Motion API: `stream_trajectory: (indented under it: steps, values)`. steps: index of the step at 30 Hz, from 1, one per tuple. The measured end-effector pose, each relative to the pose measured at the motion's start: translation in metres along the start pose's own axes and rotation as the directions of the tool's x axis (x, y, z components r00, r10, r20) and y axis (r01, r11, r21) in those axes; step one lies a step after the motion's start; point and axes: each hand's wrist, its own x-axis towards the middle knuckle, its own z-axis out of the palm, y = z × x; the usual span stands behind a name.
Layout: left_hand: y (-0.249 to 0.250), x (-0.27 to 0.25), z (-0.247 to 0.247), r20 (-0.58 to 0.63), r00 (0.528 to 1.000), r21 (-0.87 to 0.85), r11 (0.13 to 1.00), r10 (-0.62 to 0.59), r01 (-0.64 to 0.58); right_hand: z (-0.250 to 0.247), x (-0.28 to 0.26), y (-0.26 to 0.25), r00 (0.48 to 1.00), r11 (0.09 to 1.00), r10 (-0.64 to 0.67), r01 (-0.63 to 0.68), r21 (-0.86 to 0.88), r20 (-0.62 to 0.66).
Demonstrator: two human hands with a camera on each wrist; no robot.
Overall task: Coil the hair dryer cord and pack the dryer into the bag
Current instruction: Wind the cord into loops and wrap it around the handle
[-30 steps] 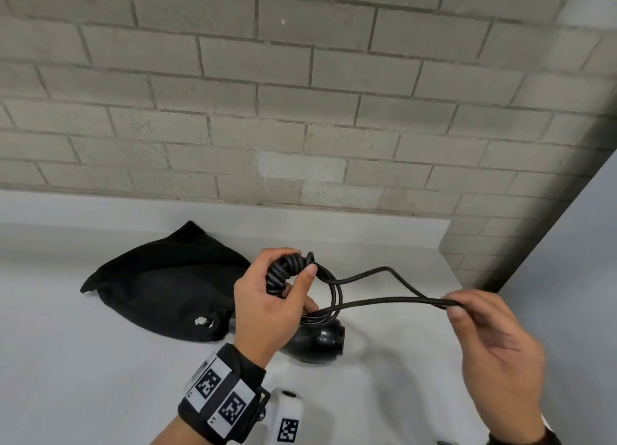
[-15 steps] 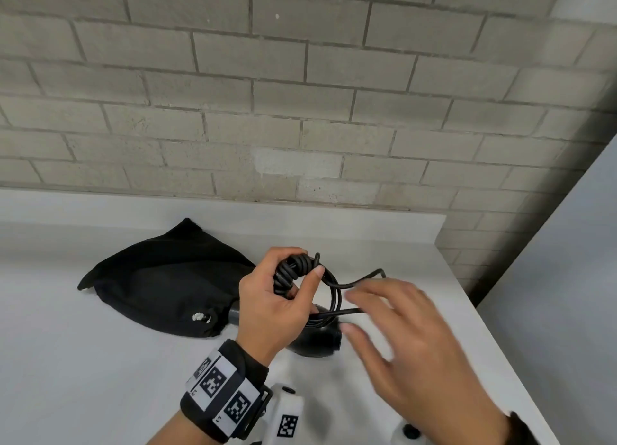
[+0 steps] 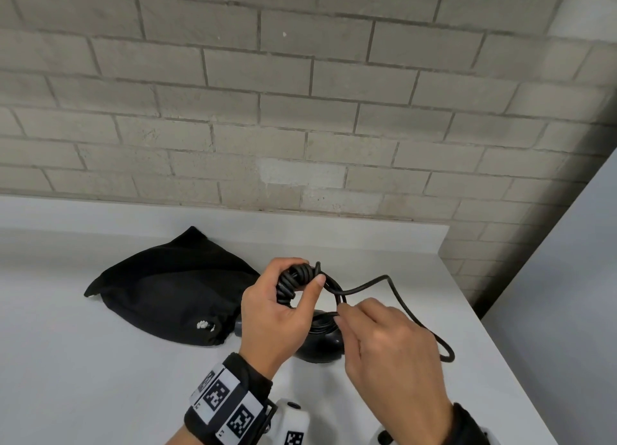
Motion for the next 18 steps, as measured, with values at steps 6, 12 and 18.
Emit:
stream_trajectory:
  steps: [6, 12, 18]
  values:
    - [0.002, -0.001, 0.005, -0.017, 1.000, 0.113, 0.993, 0.014, -0.012, 0.008, 0.001, -0.007, 0.985, 0.990, 0.137, -0.137, 0.006, -0.100]
    - [0.006, 0.002, 0.008, -0.024, 0.995, 0.215, 0.972, 0.100, -0.092, 0.018, 0.007, -0.014, 0.994, 0.994, 0.106, -0.106, 0.000, -0.019]
    - [0.001, 0.004, 0.003, -0.039, 0.995, 0.241, 0.967, 0.089, -0.077, 0.015, 0.014, -0.010, 0.997, 0.998, 0.067, -0.067, 0.000, 0.035]
